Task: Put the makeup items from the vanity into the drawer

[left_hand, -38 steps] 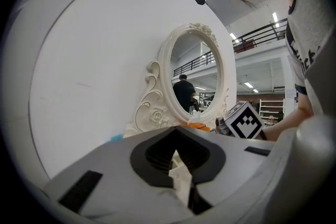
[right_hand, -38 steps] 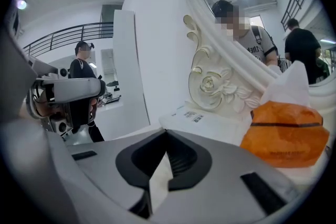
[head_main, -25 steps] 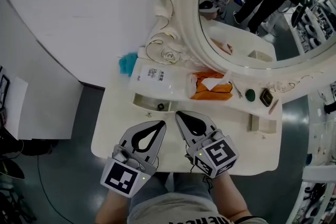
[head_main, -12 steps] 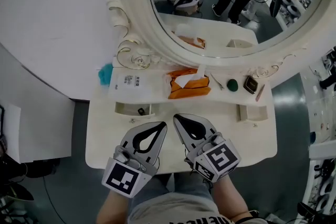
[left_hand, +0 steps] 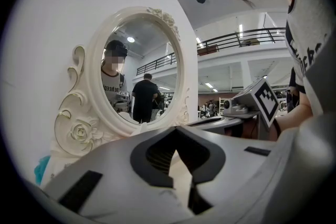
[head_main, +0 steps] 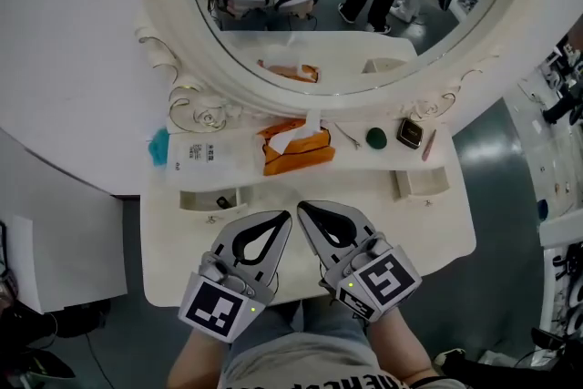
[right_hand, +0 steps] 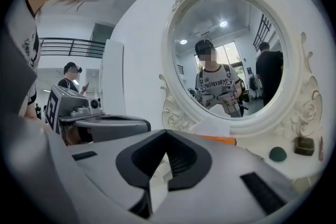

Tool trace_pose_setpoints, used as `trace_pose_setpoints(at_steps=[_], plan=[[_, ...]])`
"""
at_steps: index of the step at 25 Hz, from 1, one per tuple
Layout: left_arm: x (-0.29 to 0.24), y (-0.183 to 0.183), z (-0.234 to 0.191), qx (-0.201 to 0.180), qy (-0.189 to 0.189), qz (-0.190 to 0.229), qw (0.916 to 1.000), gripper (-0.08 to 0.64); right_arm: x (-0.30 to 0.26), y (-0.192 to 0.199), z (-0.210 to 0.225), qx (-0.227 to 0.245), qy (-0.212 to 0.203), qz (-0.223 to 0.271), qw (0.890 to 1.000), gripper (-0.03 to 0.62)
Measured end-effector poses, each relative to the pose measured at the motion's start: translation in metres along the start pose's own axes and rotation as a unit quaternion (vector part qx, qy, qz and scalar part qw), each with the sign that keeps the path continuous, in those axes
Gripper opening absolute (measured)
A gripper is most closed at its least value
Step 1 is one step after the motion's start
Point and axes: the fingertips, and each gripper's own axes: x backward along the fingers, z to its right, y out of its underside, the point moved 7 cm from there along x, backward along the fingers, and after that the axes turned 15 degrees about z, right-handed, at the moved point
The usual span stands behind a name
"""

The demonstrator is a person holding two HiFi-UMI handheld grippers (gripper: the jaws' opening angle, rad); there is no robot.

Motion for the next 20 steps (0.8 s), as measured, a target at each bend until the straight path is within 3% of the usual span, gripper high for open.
trace_pose_setpoints(at_steps=[20], plan=[[-0.012,-0.011,0.022,-0.013,0.049,0.002,0.9987,0.012,0.035,-0.027,-0.008,0.016,0.022,0.048,0.998,0.011]])
